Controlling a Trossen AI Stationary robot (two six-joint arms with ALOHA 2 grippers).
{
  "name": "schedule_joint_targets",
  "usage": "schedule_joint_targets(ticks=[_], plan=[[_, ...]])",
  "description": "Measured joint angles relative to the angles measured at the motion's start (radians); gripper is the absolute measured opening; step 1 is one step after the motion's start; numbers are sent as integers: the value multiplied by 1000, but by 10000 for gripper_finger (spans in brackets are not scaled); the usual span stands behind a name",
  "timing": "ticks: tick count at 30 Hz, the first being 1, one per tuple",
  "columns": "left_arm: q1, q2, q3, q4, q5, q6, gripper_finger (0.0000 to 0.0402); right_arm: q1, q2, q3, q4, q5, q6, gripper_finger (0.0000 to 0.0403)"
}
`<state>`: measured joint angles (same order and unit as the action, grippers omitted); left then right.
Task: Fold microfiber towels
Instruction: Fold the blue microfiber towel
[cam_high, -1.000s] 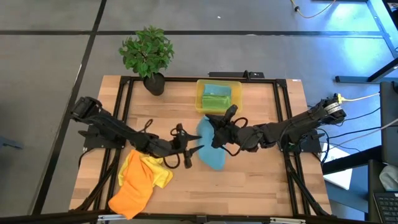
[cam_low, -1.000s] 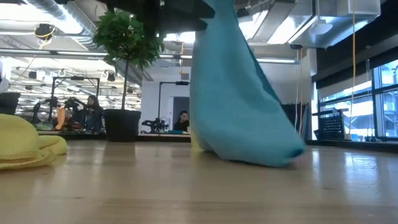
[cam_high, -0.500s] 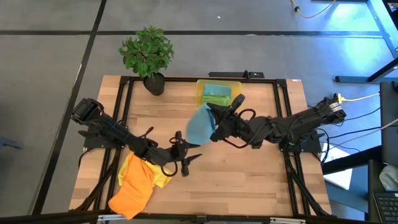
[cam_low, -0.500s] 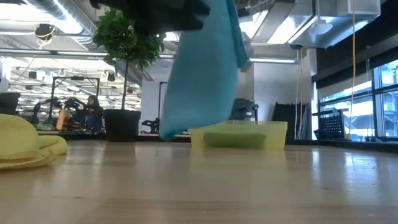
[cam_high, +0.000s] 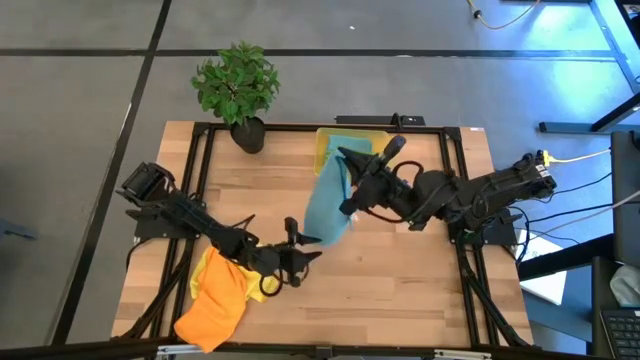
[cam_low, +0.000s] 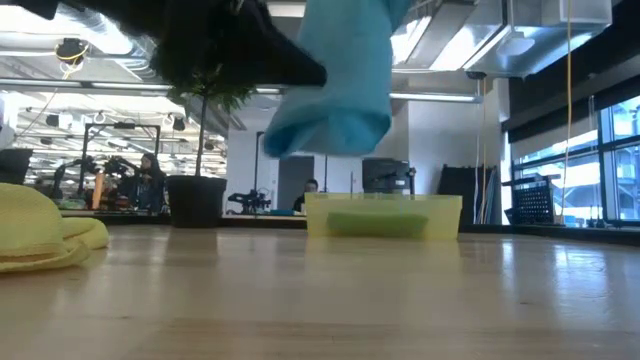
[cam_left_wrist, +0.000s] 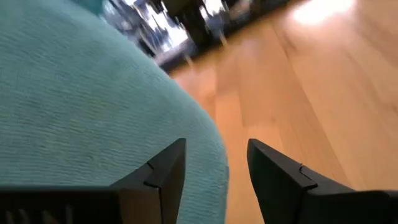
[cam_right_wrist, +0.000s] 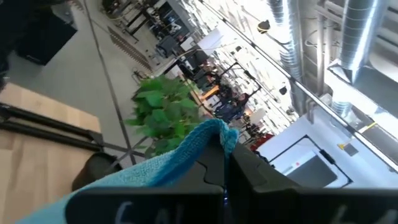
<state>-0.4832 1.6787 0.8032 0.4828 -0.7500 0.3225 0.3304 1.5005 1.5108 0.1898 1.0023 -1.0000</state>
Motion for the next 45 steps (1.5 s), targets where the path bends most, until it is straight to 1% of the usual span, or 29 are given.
schedule_joint_targets(ticks=[2, 4, 7, 10, 13, 16, 20, 23, 26, 27, 29, 33, 37, 39, 42, 45], plan=[[-8, -2, 0, 51, -3, 29, 161, -10, 0, 22, 0, 1, -8, 0], [-18, -1, 0, 60, 9, 51, 161, -21, 0, 39, 1, 2, -8, 0], [-33, 0, 0, 64, -2, 56, 161, -36, 0, 55, -1, 2, -7, 0], [-31, 12, 0, 71, -39, 93, 161, -47, 0, 60, 0, 2, -6, 0], [-32, 60, 2, 96, -97, 163, 164, -56, 0, 60, -2, 1, -6, 0], [-24, 131, 52, 95, -112, 246, 169, -64, 0, 60, 0, -1, -5, 0], [-17, 230, 170, 91, -213, 394, 175, -69, 0, 60, 0, -2, -4, 0], [-8, 282, 253, 75, -282, 468, 183, -68, 0, 60, 0, -1, -4, 0], [11, 302, 308, 77, -366, 463, 195, -68, 0, 60, 0, -1, -4, 0], [17, 303, 315, 76, -401, 445, 200, -68, 0, 60, 0, -1, -4, 0], [27, 303, 319, 77, -442, 405, 212, -68, 0, 60, 0, -1, -4, 0], [29, 304, 320, 56, -447, 354, 239, -68, 0, 60, 0, 0, -5, 0], [25, 316, 319, -59, -470, 337, 266, -68, 0, 60, 0, 0, -6, 0], [23, 315, 319, -95, -506, 338, 275, -68, 0, 60, 0, 0, -5, 0], [22, 315, 319, -111, -594, 354, 282, -68, 0, 60, 0, 0, -5, 0], [29, 314, 319, -109, -632, 400, 283, -68, 0, 60, 1, 0, -5, 0]])
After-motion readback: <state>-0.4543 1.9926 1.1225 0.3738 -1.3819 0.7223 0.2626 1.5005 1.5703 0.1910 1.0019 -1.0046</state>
